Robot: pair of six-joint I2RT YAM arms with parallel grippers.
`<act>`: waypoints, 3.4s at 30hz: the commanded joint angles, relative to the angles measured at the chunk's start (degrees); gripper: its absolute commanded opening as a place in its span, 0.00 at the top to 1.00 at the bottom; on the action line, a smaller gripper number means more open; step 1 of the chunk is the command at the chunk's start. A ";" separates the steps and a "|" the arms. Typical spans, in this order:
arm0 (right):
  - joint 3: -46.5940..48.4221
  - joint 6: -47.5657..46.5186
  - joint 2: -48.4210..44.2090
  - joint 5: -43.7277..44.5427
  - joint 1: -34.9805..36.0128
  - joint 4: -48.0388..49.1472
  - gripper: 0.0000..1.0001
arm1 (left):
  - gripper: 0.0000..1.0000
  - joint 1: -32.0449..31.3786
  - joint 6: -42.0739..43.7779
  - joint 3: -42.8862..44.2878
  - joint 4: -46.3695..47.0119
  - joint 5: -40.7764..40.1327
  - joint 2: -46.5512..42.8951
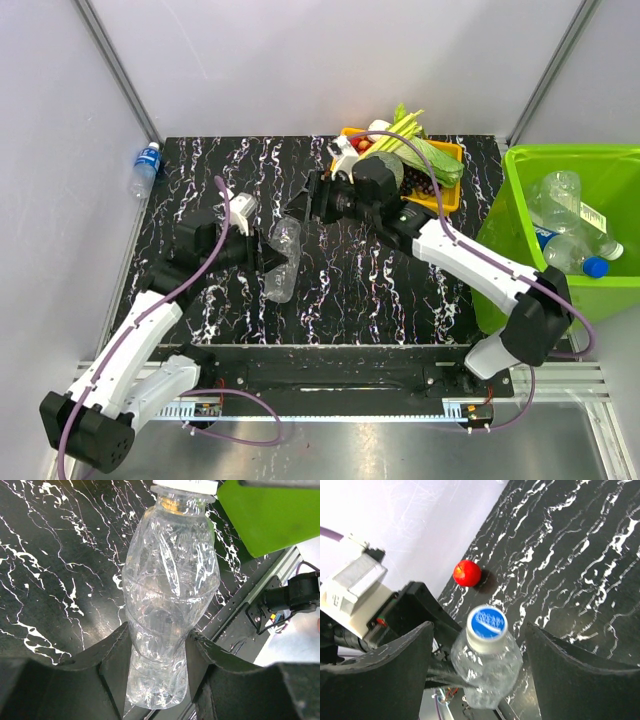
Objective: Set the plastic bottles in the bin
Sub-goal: Pick up the plastic bottle from the corner of the board, then place the plastic bottle in the trash bin.
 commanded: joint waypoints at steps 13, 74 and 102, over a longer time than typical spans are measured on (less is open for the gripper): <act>1.20 3.74 4.07 5.53 3.52 5.55 0.33 | 0.64 -1.35 0.65 -0.30 2.30 -2.39 -3.29; 34.18 -79.40 -16.58 66.96 -37.08 -20.81 0.58 | 0.01 -1.44 1.26 1.37 -3.06 -18.39 -8.82; 36.34 -40.40 -15.62 30.37 -42.45 -45.07 0.19 | 0.01 -1.79 2.06 1.37 -4.38 -25.51 -11.20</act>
